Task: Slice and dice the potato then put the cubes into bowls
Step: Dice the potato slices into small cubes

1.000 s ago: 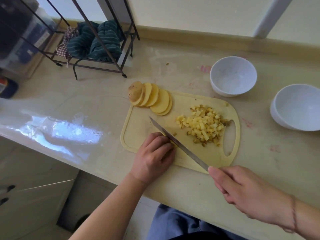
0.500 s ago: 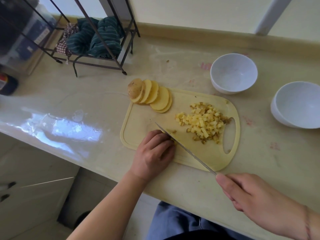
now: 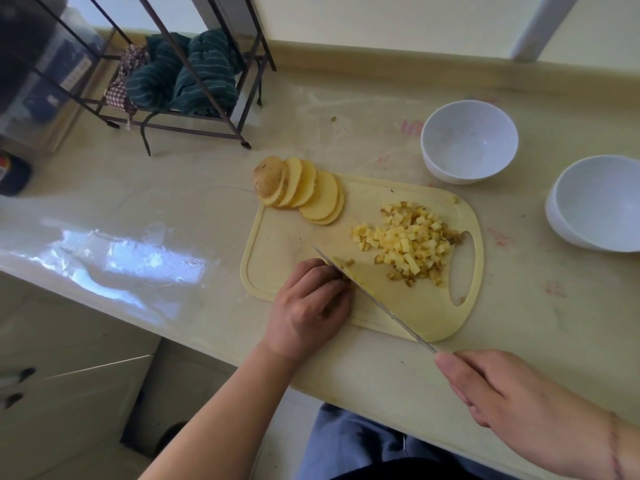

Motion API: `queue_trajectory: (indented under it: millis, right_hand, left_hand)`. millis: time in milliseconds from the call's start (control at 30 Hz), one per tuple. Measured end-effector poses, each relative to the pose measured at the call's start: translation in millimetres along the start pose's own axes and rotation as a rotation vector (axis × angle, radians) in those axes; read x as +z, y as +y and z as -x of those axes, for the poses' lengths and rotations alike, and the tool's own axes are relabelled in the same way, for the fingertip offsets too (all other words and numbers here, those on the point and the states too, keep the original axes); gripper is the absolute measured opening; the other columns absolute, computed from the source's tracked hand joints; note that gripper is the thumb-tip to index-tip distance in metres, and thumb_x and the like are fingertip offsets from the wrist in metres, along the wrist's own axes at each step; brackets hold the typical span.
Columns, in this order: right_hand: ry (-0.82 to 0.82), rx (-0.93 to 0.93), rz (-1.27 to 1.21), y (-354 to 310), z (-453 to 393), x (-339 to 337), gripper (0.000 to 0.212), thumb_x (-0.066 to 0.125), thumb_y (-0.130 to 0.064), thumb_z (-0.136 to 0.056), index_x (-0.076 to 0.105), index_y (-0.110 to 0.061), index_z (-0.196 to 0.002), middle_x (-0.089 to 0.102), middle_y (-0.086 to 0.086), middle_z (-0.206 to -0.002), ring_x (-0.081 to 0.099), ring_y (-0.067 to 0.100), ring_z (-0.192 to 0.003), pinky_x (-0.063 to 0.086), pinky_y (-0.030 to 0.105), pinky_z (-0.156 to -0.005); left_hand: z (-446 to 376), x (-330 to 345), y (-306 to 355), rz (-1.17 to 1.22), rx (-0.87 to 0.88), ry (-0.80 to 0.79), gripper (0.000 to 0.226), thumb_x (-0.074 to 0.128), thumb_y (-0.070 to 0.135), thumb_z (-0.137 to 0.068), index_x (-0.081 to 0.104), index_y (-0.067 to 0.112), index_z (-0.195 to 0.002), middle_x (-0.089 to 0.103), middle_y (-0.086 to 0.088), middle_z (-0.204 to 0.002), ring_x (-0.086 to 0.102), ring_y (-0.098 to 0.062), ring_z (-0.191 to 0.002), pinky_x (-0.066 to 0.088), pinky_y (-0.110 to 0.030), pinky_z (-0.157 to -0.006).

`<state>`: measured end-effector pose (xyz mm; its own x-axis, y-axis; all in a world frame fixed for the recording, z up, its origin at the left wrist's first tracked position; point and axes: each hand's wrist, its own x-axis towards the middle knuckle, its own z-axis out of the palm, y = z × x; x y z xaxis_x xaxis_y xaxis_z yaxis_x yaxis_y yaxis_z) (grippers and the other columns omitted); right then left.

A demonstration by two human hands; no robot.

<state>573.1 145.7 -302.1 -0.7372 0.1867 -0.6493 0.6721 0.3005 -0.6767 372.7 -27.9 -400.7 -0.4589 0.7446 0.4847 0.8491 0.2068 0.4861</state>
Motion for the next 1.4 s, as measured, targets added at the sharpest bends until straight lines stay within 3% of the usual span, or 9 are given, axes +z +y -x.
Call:
queue_trajectory:
  millis: [267,467,733,1000,1133,1400]
  right_hand:
    - [0.011,-0.034,0.004,-20,-23,3,0.06,0.028,-0.072,-0.079,0.04,-0.016,-0.062,0.036,-0.004,-0.052,0.034,0.01,-0.049,0.034,0.029,-0.054]
    - [0.061,0.052,-0.073,-20,-14,-10,0.054,0.035,-0.062,-0.085,0.042,-0.013,-0.064,0.035,-0.006,-0.044,0.029,0.006,-0.036,0.028,0.013,-0.038]
    - [-0.036,0.114,-0.157,-28,-5,-14,0.048,0.038,-0.055,-0.089,0.041,-0.012,-0.067,0.032,-0.007,-0.045,0.023,0.004,-0.034,0.022,0.01,-0.033]
    - [-0.073,0.036,-0.097,-30,5,-5,0.053,0.036,-0.061,-0.081,0.044,-0.011,-0.065,0.037,-0.007,-0.041,0.031,0.003,-0.035,0.029,0.013,-0.036]
    - [-0.028,0.015,-0.038,-17,5,-4,0.07,0.033,-0.073,-0.078,0.04,-0.005,-0.066,0.033,-0.006,-0.046,0.028,0.006,-0.041,0.027,0.016,-0.042]
    - [-0.025,0.026,-0.016,-1,11,-8,0.073,0.031,-0.082,-0.074,0.04,-0.01,-0.063,0.037,-0.005,-0.048,0.033,0.008,-0.047,0.031,0.021,-0.049]
  left_hand:
    - [-2,0,0,-0.003,0.01,-0.002,0.008,0.082,0.001,-0.082,0.078,-0.001,-0.088,0.073,-0.013,-0.096,0.066,-0.03,-0.095,0.057,-0.038,-0.085]
    - [0,-1,0,-0.024,0.02,-0.006,0.007,0.082,0.004,-0.084,0.077,-0.001,-0.087,0.07,-0.012,-0.092,0.063,-0.027,-0.094,0.056,-0.035,-0.086]
    - [7,-3,-1,-0.035,0.013,0.002,0.006,0.08,0.003,-0.085,0.077,-0.001,-0.087,0.07,-0.013,-0.092,0.064,-0.029,-0.092,0.055,-0.036,-0.085]
    - [9,-3,0,-0.024,-0.003,0.006,0.004,0.079,0.001,-0.086,0.077,-0.002,-0.087,0.073,-0.014,-0.095,0.064,-0.03,-0.096,0.055,-0.036,-0.087]
    - [10,-4,0,-0.033,-0.002,0.002,0.005,0.077,0.001,-0.086,0.078,-0.002,-0.089,0.073,-0.013,-0.097,0.065,-0.031,-0.096,0.056,-0.038,-0.086]
    - [8,-3,-1,-0.002,-0.017,0.001,0.006,0.079,-0.001,-0.083,0.078,-0.002,-0.089,0.074,-0.013,-0.097,0.068,-0.031,-0.1,0.058,-0.04,-0.086]
